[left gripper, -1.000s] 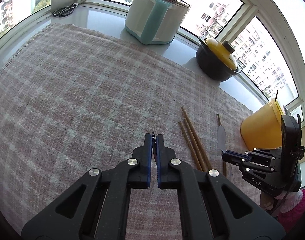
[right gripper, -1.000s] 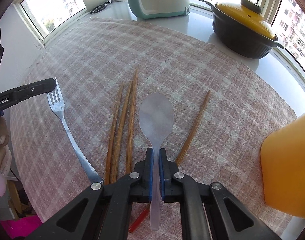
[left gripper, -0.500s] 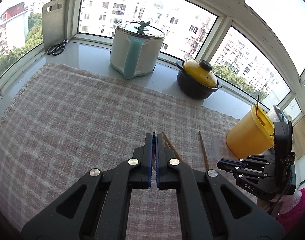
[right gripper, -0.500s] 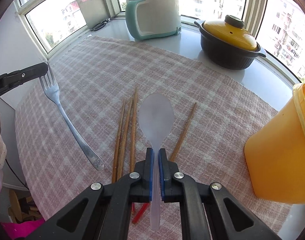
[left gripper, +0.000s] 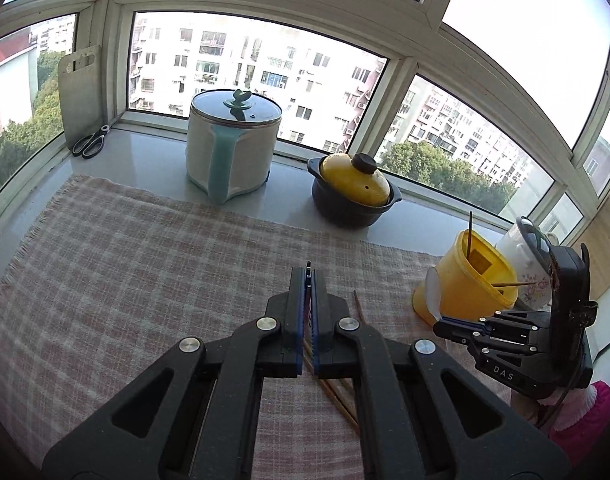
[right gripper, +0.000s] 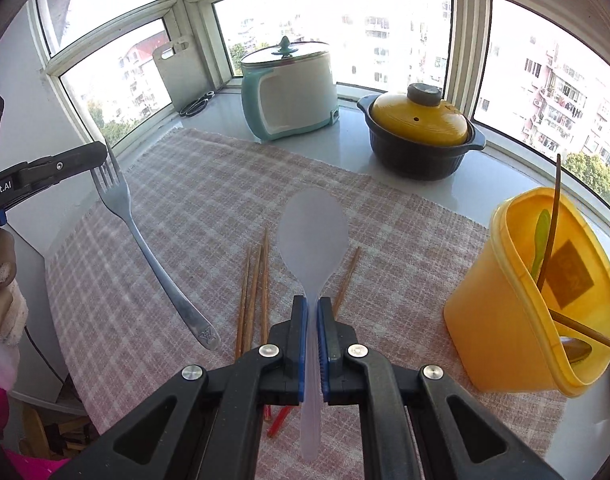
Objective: Organize utensils
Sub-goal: 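Lift the fork with the left tool toward the yellow container while the right tool carries the plastic spoon there, then open the left tool to drop the fork into the container while the right tool releases the plastic spoon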
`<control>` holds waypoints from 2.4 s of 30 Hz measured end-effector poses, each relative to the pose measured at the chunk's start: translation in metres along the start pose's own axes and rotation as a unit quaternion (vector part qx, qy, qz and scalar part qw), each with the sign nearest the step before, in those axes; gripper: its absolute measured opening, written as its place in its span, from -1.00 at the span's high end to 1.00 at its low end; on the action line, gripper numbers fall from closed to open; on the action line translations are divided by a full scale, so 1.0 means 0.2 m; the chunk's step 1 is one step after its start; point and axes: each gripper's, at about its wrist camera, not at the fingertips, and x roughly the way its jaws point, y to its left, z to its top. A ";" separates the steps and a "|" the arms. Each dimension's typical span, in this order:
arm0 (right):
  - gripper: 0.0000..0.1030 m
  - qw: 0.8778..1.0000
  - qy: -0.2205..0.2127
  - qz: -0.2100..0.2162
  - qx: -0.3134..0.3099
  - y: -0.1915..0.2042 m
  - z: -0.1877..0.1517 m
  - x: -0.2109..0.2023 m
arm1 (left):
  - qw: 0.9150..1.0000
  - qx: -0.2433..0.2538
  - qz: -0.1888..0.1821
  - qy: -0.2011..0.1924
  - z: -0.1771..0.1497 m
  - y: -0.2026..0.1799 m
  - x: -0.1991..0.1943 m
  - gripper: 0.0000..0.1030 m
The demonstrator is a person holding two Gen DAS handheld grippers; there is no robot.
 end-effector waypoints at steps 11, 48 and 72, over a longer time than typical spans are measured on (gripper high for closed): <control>0.96 0.998 -0.057 -0.019 0.031 -0.18 0.00 -0.31 | 0.999 0.017 -0.039 -0.019 0.09 -0.25 0.02 1.00; 0.96 0.984 -0.121 -0.085 0.094 -0.79 0.17 -0.47 | 0.995 0.064 -0.063 -0.046 0.40 -0.92 0.43 1.00; 0.95 0.984 -0.096 -0.090 0.124 -0.92 0.11 -0.30 | 0.993 0.084 -0.078 -0.003 0.34 -1.03 0.59 1.00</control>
